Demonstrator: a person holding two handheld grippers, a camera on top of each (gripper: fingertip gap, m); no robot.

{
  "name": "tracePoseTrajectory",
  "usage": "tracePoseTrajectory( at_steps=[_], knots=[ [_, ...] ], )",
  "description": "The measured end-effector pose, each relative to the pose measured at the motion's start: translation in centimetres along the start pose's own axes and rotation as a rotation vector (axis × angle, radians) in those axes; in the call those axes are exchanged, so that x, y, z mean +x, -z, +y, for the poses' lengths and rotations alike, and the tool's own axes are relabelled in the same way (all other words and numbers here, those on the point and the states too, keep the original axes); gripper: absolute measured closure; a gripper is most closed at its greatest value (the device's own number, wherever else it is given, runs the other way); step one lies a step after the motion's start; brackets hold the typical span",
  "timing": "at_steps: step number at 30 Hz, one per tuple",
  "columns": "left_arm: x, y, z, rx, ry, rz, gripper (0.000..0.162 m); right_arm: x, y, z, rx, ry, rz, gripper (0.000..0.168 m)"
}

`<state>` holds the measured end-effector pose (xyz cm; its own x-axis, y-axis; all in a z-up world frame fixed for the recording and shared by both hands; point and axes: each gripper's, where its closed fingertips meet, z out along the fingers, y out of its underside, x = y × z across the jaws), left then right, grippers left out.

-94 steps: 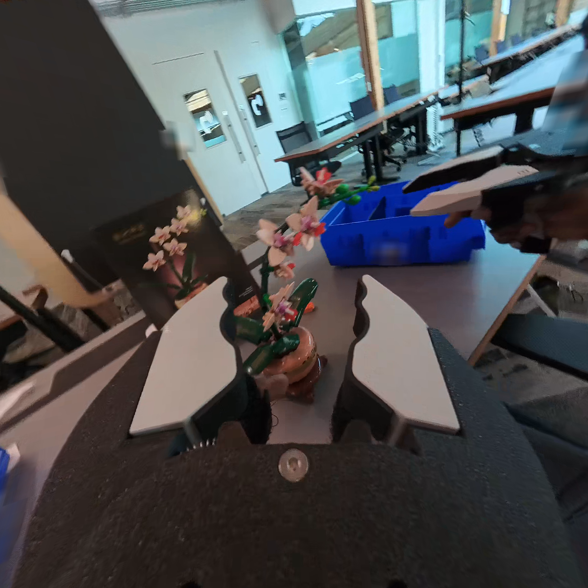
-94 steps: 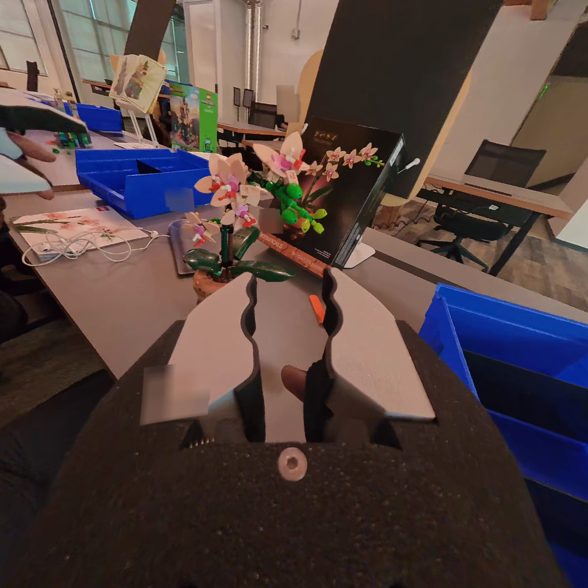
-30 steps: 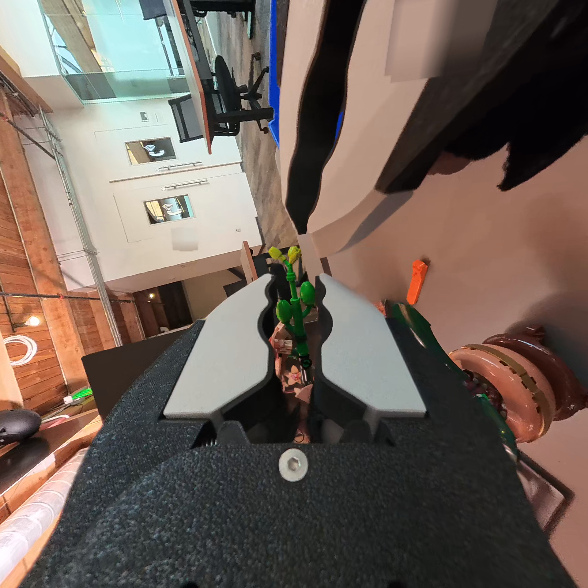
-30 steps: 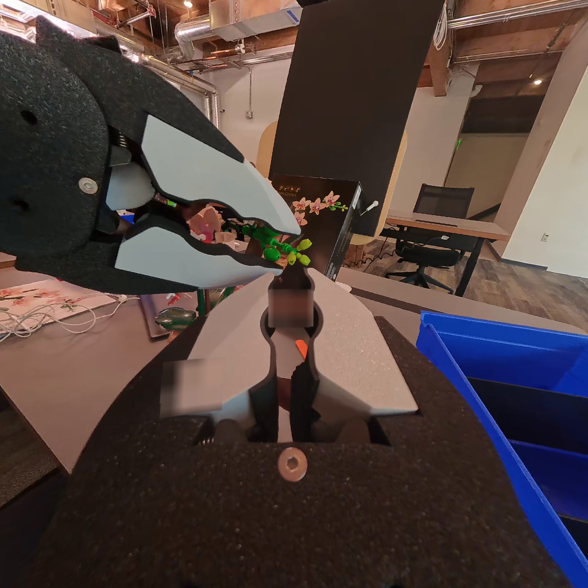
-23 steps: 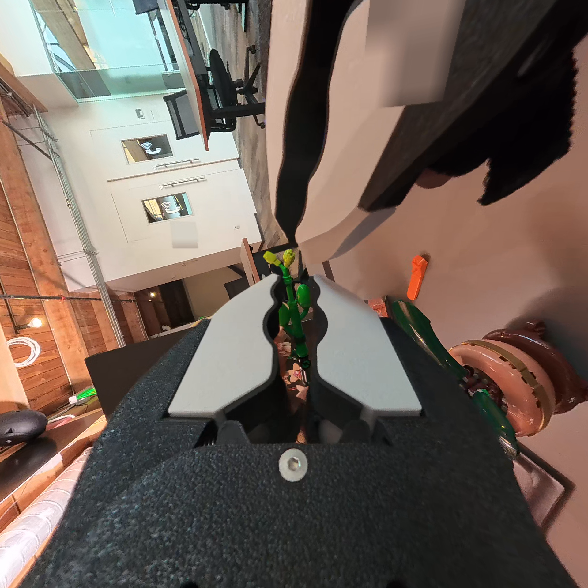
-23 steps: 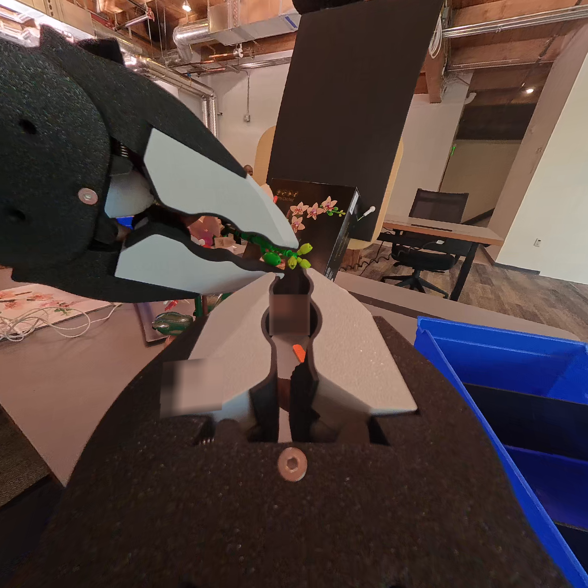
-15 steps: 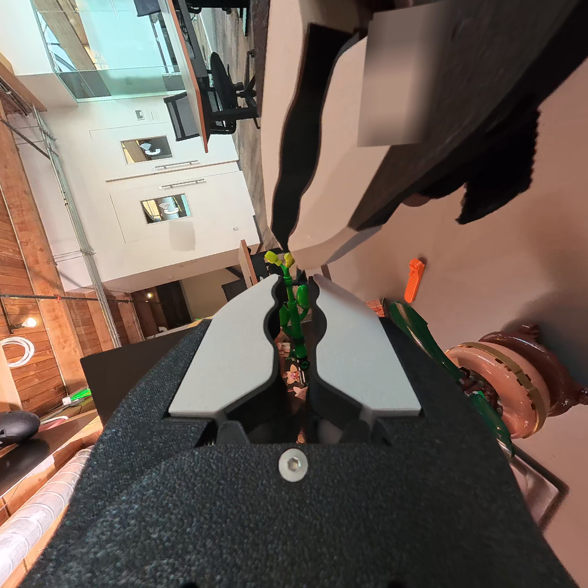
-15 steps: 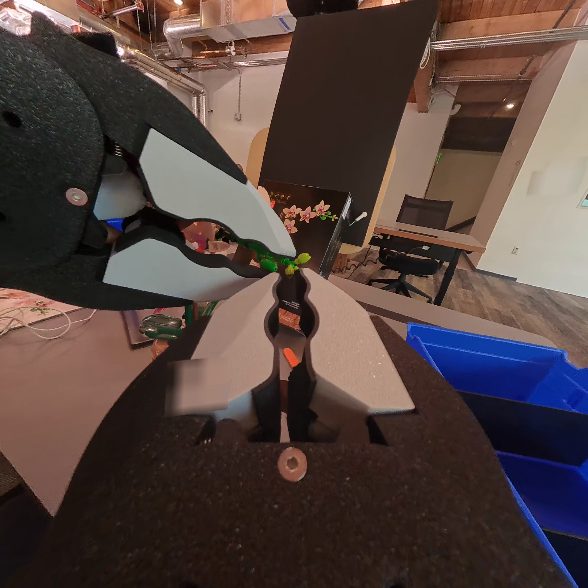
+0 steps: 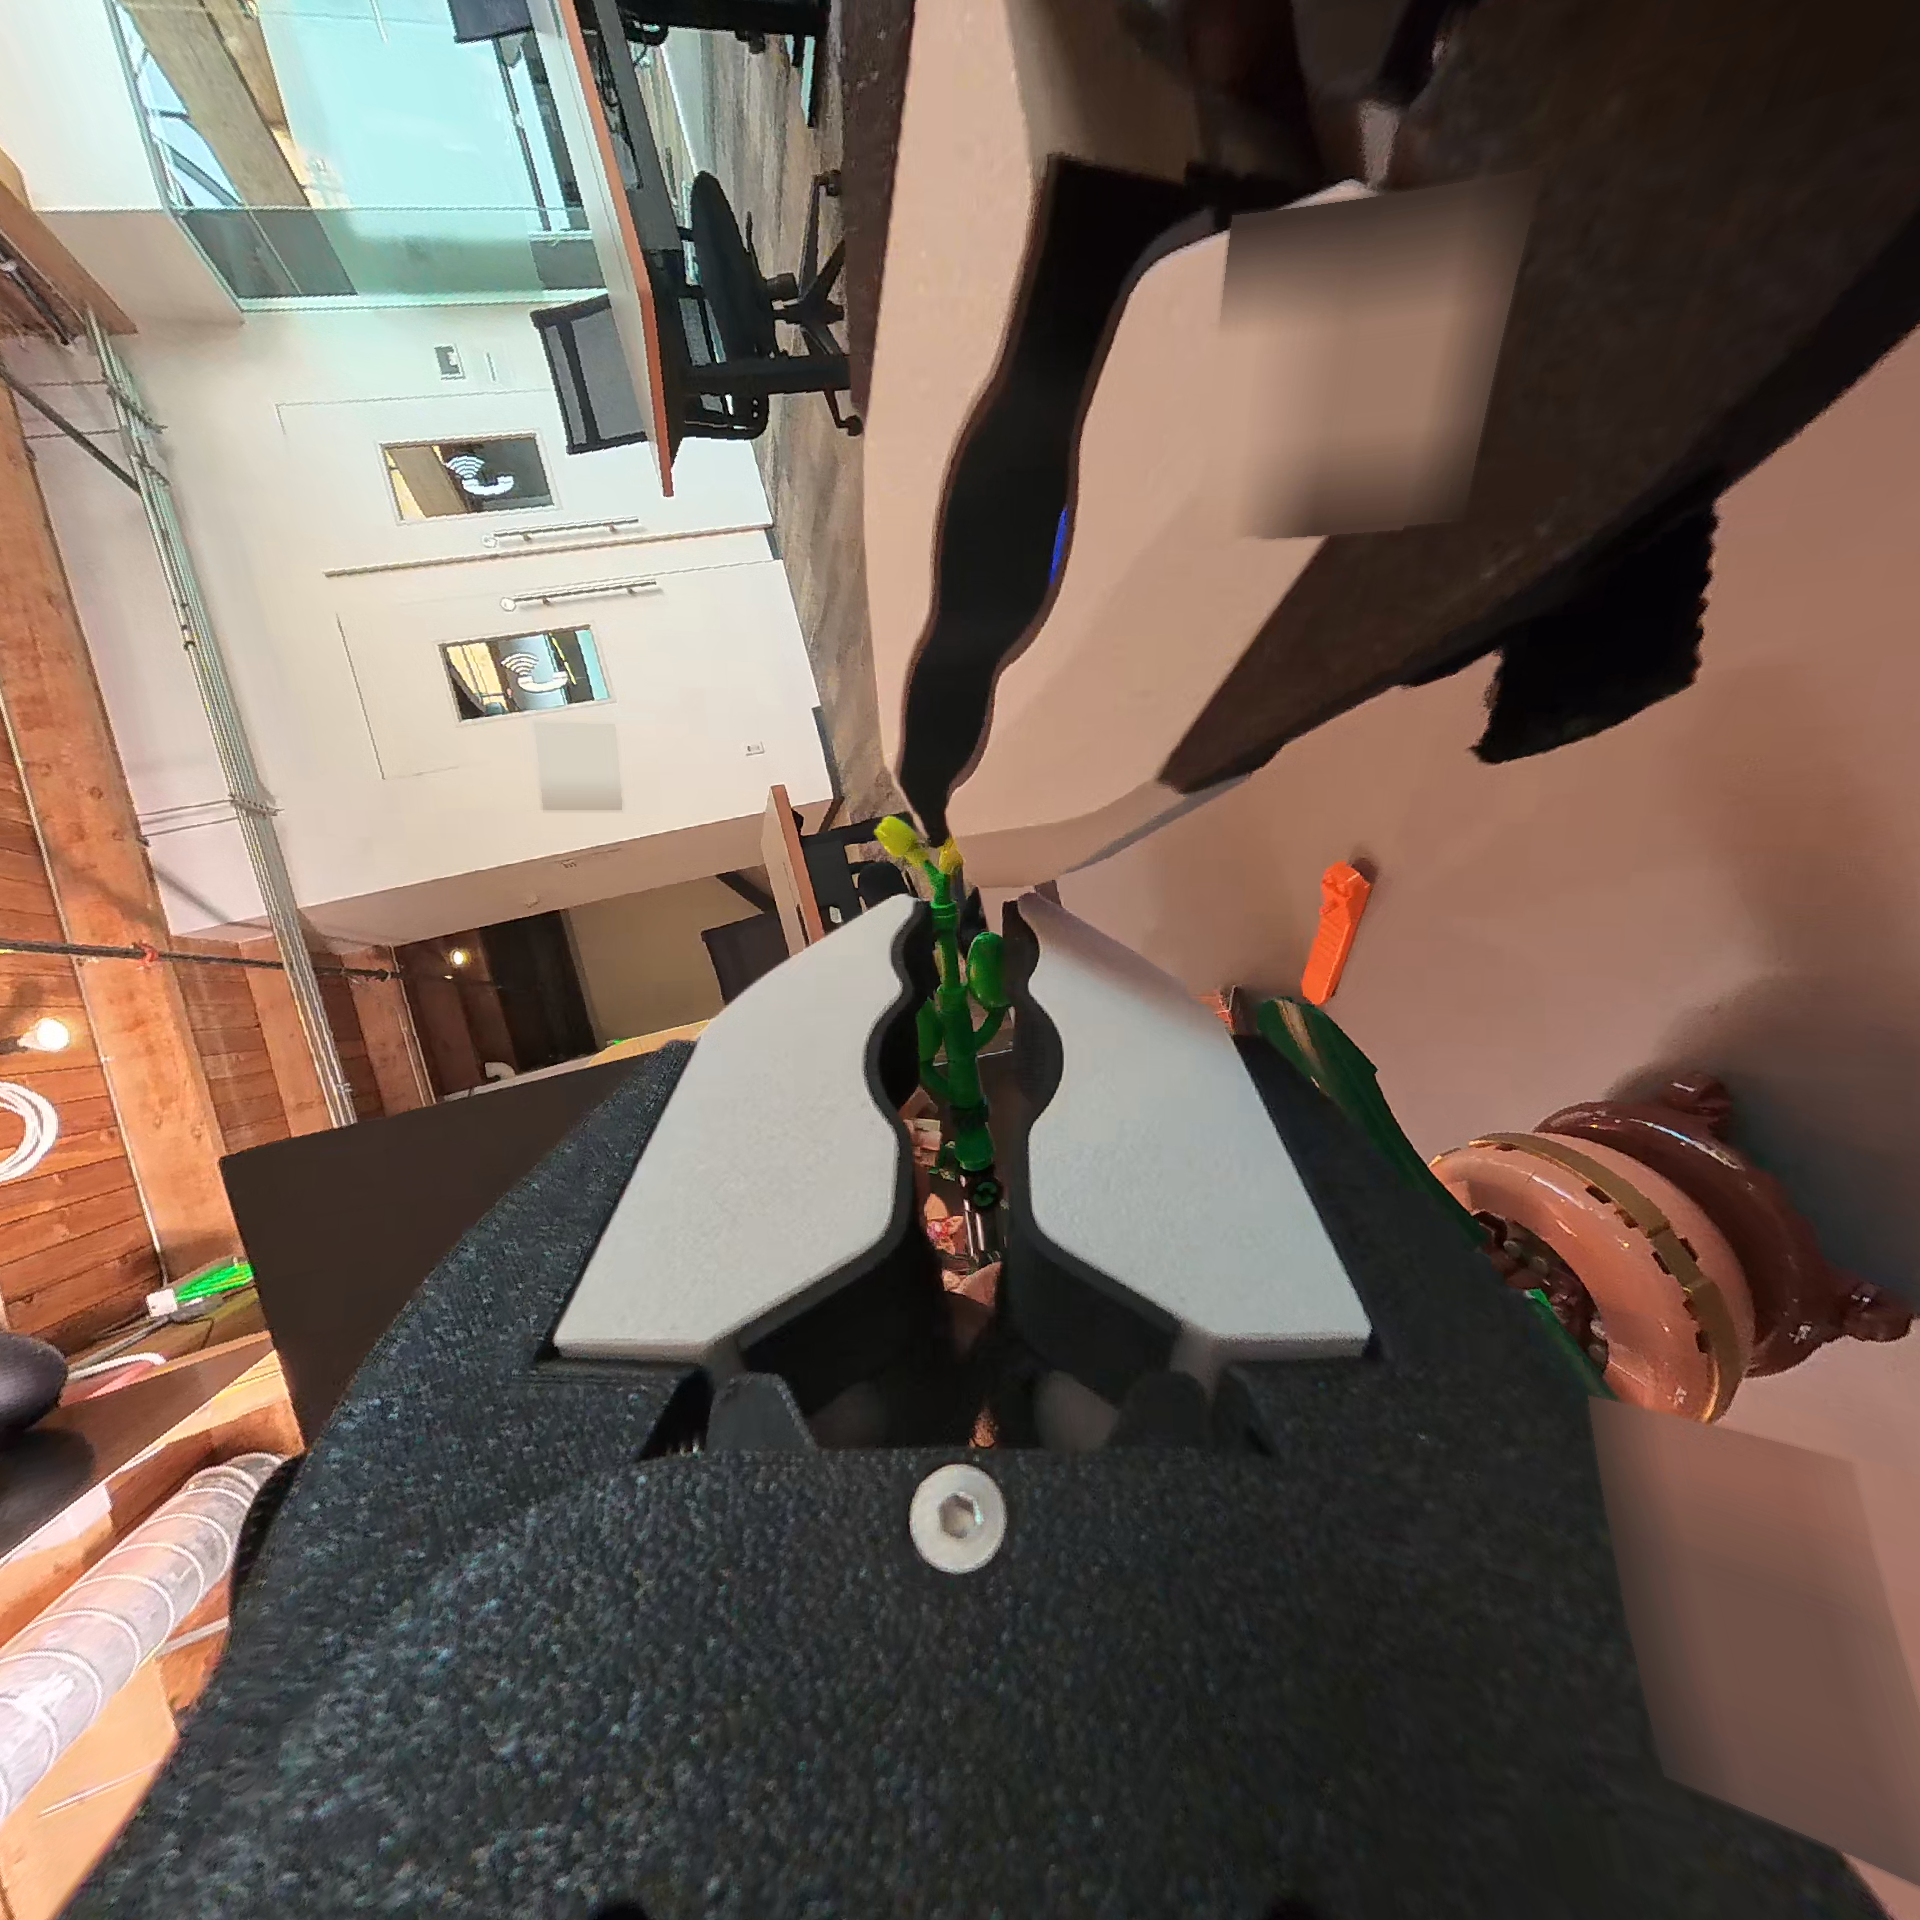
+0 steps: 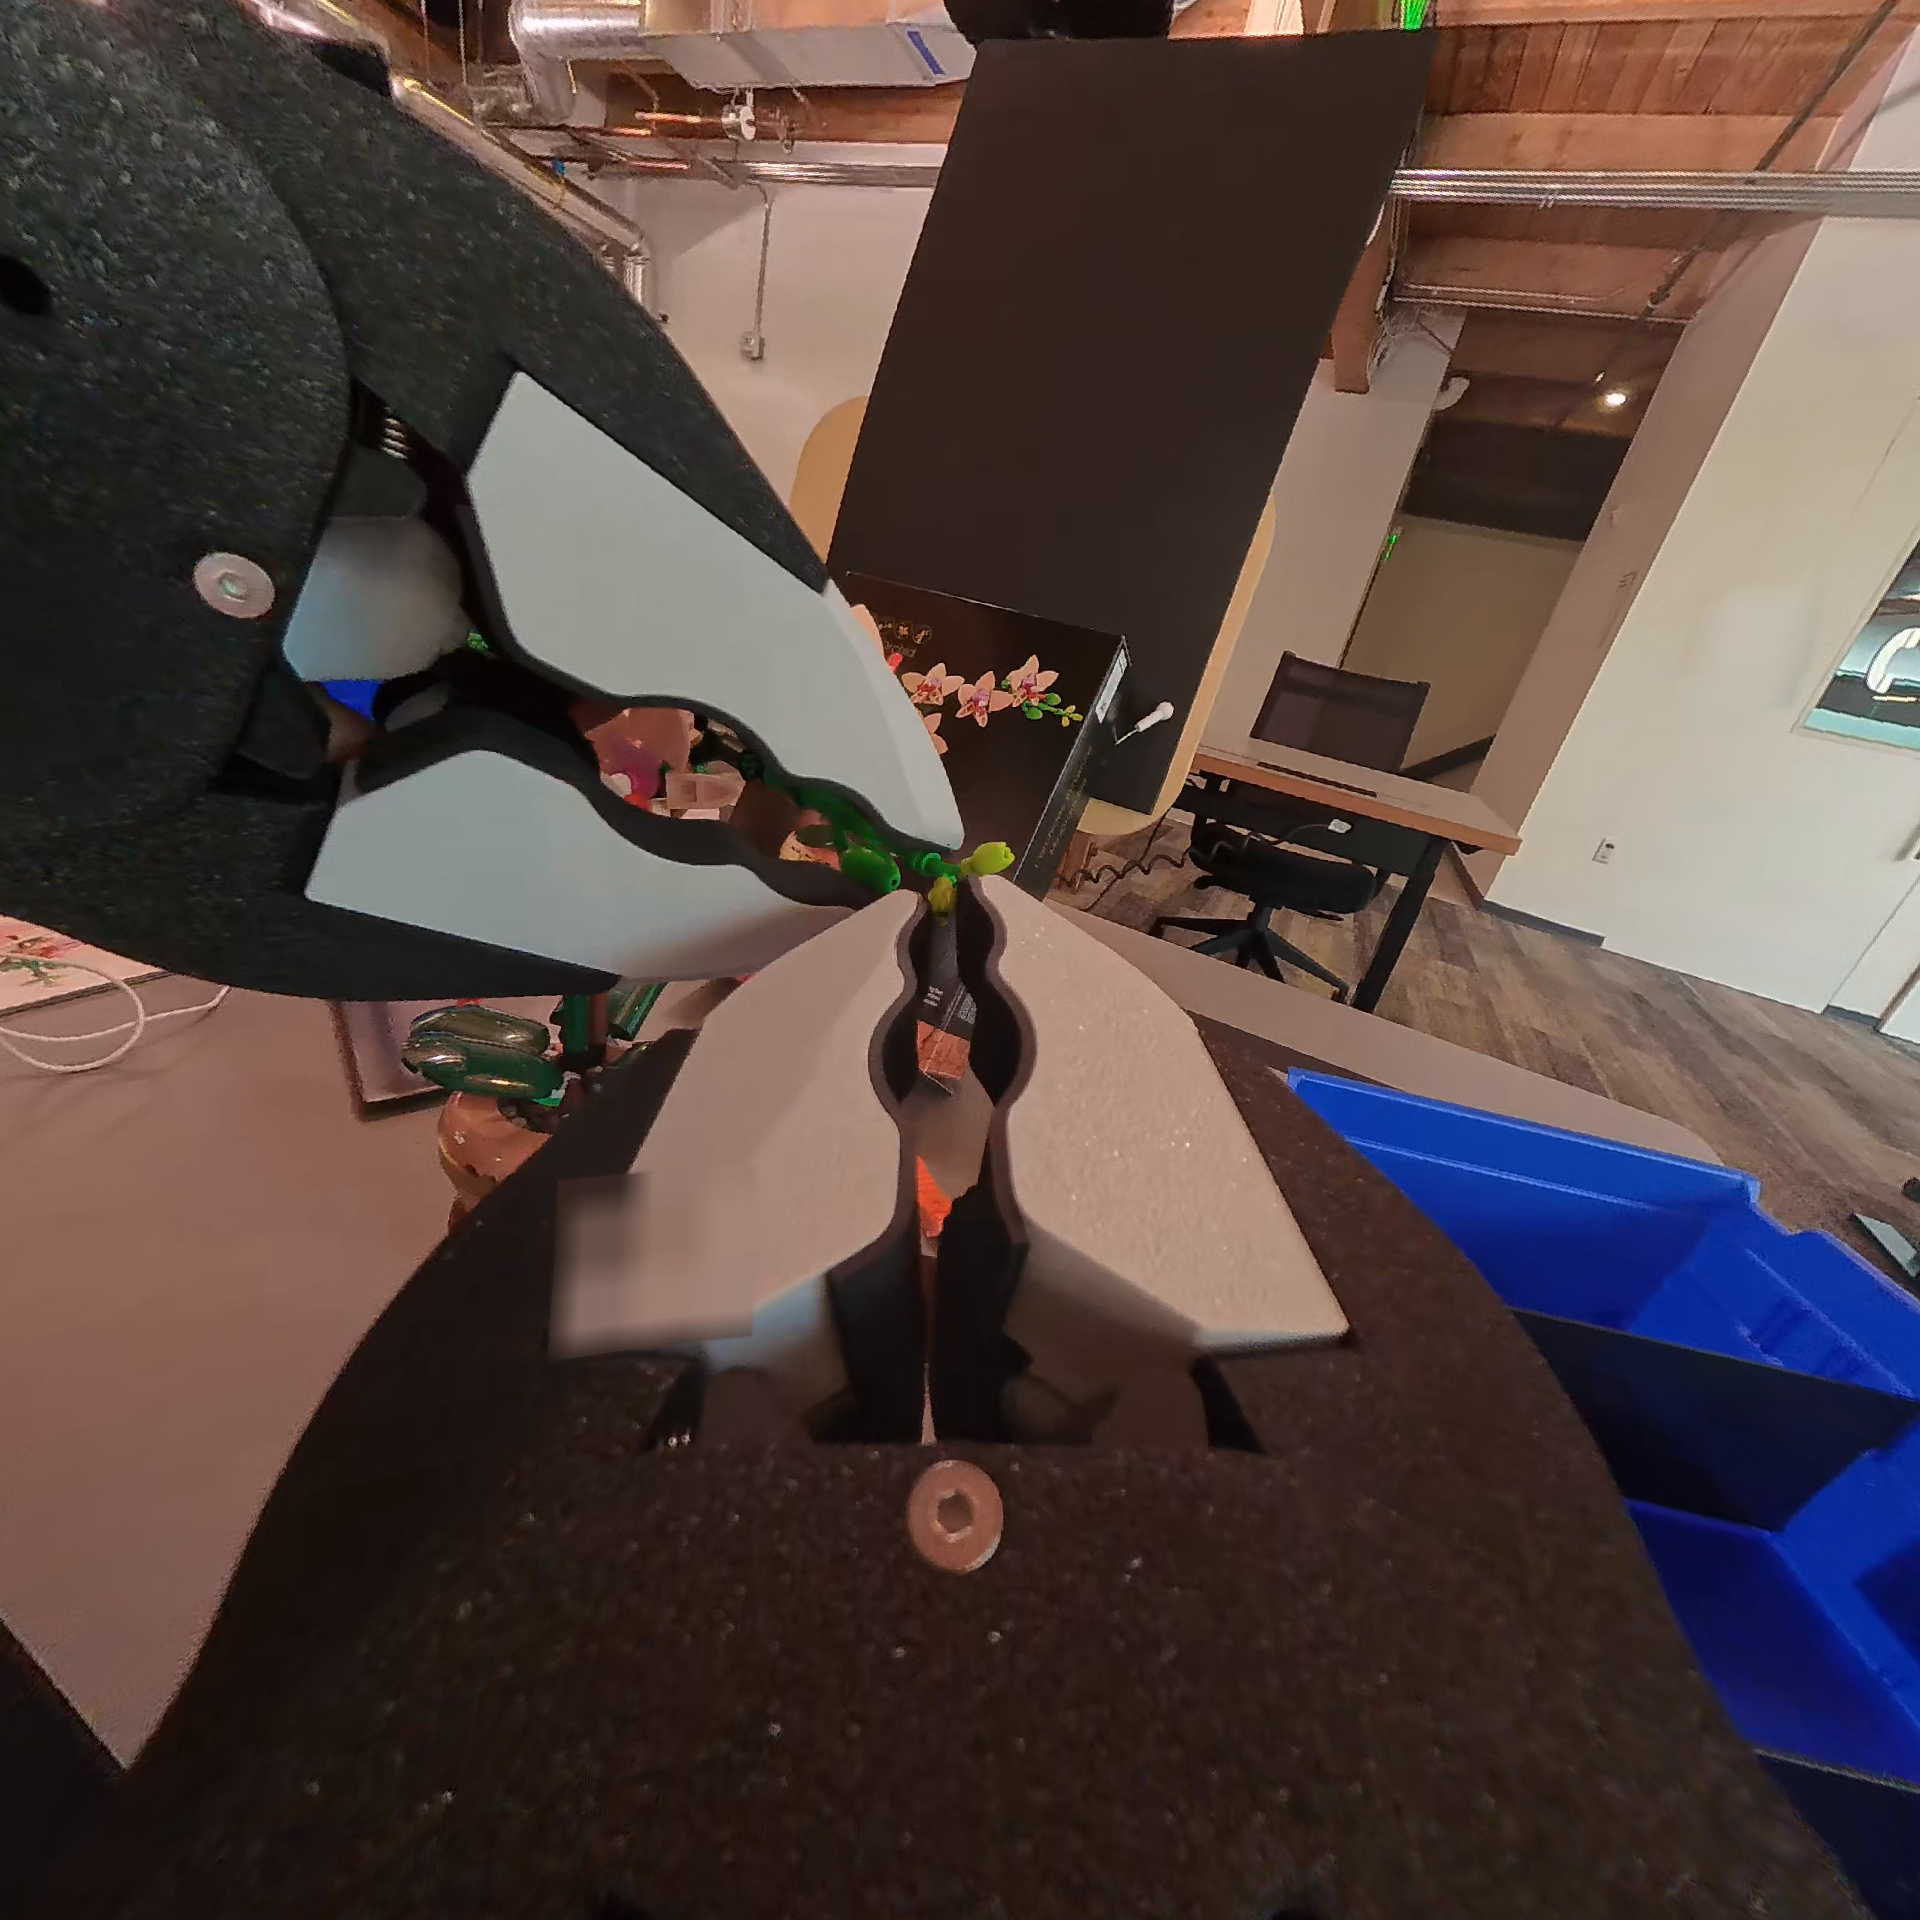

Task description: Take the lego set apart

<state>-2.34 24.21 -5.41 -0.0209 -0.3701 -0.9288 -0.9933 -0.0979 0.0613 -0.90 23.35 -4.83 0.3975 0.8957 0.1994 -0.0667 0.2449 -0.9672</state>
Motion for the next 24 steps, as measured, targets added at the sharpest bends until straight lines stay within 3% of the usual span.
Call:
tracePoseTrajectory(
  at_steps=[5, 11, 17, 22, 24],
  knots=[
    [-0.08, -0.01, -0.02, 0.0, 0.019, 0.001, 0.15, -0.04, 0.04, -0.07, 0.001, -0.018, -0.01, 0.165],
    [-0.07, -0.05, 0.0, -0.001, 0.032, 0.001, 0.151, -0.21, 0.09, 0.02, 0.012, -0.179, -0.079, 0.165],
    [-0.17, -0.11, -0.08, 0.001, 0.056, 0.009, 0.152, -0.06, 0.22, -0.1, 0.009, 0.045, -0.011, 0.165],
    [-0.24, -0.13, 0.05, 0.002, 0.076, 0.003, 0.152, -0.22, 0.13, -0.09, 0.01, -0.17, -0.056, 0.165],
    [-0.24, -0.11, 0.07, 0.001, 0.076, 0.003, 0.152, -0.3, 0.17, -0.17, 0.02, -0.153, -0.063, 0.165]
  ],
)
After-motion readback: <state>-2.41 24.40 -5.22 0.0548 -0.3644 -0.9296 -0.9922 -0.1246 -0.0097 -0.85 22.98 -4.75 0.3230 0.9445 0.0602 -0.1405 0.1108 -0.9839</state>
